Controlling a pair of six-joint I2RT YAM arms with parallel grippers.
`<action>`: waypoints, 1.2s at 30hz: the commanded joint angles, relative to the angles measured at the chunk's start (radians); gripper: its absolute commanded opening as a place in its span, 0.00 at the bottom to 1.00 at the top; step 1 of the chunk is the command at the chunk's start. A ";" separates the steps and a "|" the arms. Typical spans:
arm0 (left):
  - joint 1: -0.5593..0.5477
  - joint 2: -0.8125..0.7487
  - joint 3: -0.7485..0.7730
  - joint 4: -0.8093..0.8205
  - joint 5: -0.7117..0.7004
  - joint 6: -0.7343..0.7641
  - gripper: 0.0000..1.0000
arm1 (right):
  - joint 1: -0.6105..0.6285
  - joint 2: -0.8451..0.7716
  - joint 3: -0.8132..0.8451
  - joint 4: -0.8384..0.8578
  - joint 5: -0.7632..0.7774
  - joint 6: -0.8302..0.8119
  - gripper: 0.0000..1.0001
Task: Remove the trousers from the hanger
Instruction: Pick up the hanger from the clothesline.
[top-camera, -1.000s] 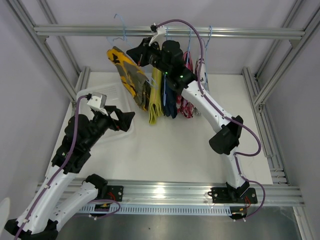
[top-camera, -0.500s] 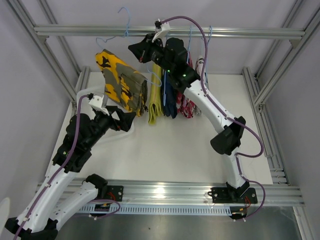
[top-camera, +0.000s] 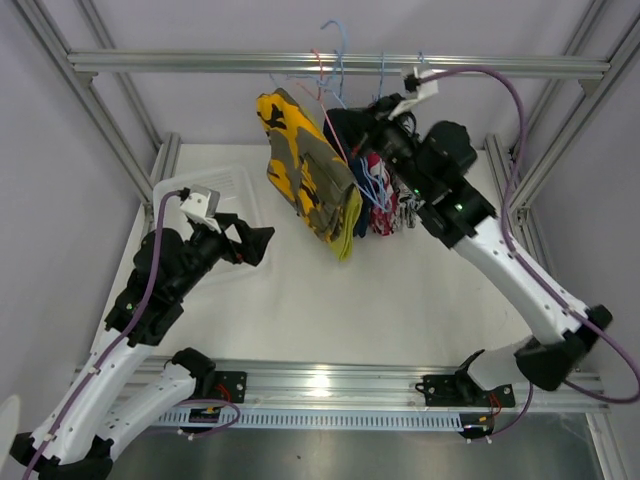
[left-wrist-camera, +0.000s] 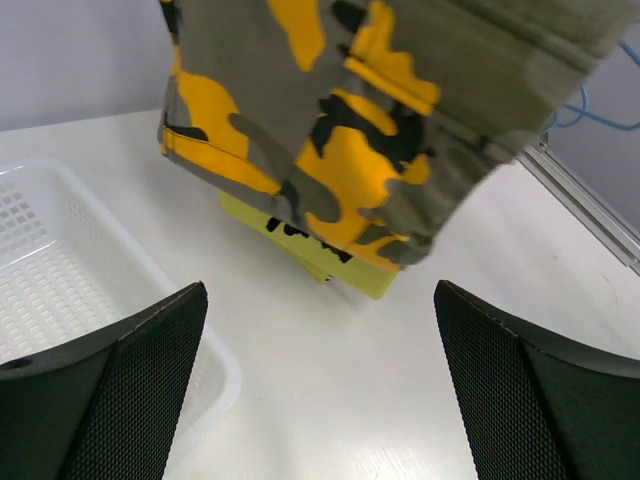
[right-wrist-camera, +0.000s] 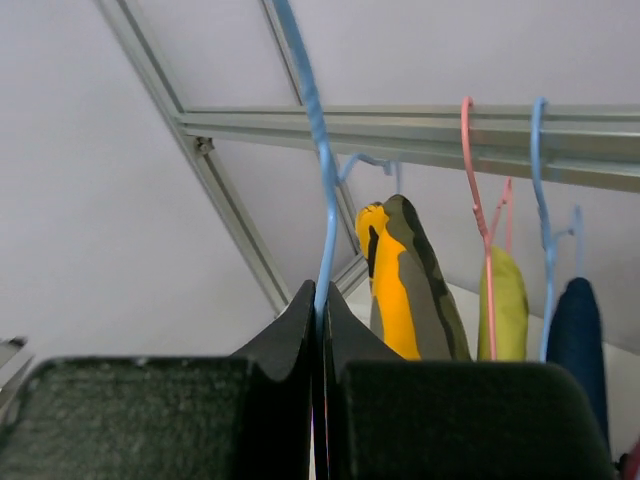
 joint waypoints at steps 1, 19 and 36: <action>-0.021 0.003 0.047 -0.008 -0.021 0.026 0.99 | 0.008 -0.220 -0.093 0.286 0.038 -0.019 0.00; -0.053 0.087 0.064 0.022 -0.022 -0.018 0.96 | 0.017 -0.730 -0.664 0.142 0.001 0.049 0.00; -0.193 0.447 0.230 0.212 0.006 -0.235 0.19 | 0.017 -0.811 -0.651 0.101 -0.212 0.178 0.00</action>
